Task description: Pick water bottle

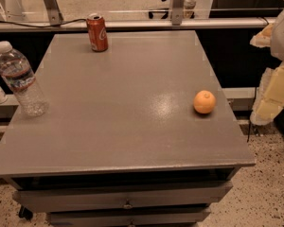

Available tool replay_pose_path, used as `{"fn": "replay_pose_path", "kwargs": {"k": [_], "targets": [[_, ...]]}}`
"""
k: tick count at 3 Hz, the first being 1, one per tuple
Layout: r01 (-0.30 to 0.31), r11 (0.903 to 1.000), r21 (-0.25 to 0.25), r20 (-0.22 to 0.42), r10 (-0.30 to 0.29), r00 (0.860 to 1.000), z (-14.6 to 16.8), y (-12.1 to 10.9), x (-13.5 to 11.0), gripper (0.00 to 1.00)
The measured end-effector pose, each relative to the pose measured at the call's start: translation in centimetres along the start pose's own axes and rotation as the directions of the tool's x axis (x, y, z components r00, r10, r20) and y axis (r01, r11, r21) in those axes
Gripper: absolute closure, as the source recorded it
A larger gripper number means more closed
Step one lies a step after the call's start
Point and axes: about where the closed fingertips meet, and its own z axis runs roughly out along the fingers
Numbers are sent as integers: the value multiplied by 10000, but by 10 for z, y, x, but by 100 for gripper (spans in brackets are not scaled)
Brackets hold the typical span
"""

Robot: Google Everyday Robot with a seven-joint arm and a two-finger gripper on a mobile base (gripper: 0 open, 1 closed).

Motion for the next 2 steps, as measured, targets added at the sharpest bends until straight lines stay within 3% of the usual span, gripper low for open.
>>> {"fn": "replay_pose_path", "kwargs": {"k": [1,2], "targets": [[0,10000,2,1,0,10000,0,0,0,0],[-123,9999,-85,435,126,9990,7,5,-7,0]]}}
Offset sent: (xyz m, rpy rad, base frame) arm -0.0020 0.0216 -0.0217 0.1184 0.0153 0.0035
